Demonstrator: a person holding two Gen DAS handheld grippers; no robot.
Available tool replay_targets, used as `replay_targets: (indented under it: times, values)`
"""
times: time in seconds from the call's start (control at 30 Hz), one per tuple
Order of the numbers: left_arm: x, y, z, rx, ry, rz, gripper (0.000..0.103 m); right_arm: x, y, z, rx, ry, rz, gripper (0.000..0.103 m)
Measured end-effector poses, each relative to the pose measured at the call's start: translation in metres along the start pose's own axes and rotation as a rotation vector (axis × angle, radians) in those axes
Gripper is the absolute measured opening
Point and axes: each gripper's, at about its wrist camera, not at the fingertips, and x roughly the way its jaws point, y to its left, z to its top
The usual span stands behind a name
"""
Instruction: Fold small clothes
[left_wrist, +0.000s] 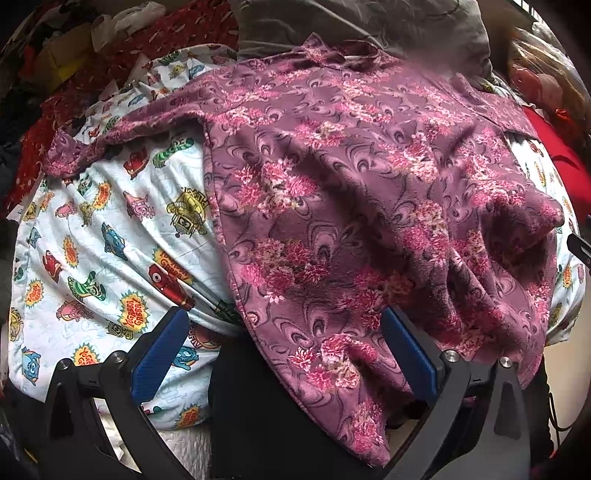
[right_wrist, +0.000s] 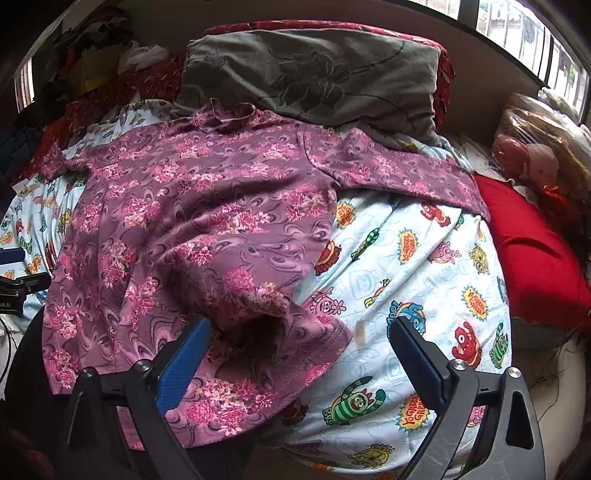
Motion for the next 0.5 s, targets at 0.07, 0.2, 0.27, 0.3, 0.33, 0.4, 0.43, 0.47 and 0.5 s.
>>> replay_targets:
  times: [0.07,0.2,0.27,0.3,0.33,0.4,0.43,0.47,0.5]
  values:
    - [0.004,0.002,-0.001,-0.003,0.015,-0.002,0.103,0.004,-0.002,-0.001,0.006,0.008,0.004,0.095]
    - [0.014,0.006,-0.003,-0.022,0.065,-0.039,0.103,0.016,-0.012,-0.005,0.038,0.047,0.019,0.093]
    - [0.018,0.005,-0.005,-0.022,0.083,-0.059,0.103,0.022,-0.016,-0.007,0.048,0.070,0.028,0.091]
    - [0.019,0.003,-0.005,-0.016,0.090,-0.063,0.103,0.024,-0.016,-0.008,0.050,0.075,0.029,0.090]
    - [0.021,0.001,-0.005,-0.010,0.096,-0.065,0.103,0.028,-0.017,-0.010,0.051,0.091,0.035,0.089]
    - [0.025,-0.004,-0.006,0.005,0.116,-0.080,0.103,0.035,-0.017,-0.014,0.055,0.112,0.049,0.085]
    - [0.028,-0.006,-0.006,0.009,0.131,-0.090,0.103,0.040,-0.016,-0.016,0.056,0.132,0.064,0.084]
    - [0.032,-0.008,-0.006,0.008,0.147,-0.097,0.103,0.045,-0.016,-0.018,0.053,0.151,0.073,0.081]
    - [0.035,-0.009,-0.007,0.005,0.168,-0.108,0.103,0.053,-0.014,-0.021,0.045,0.173,0.067,0.078]
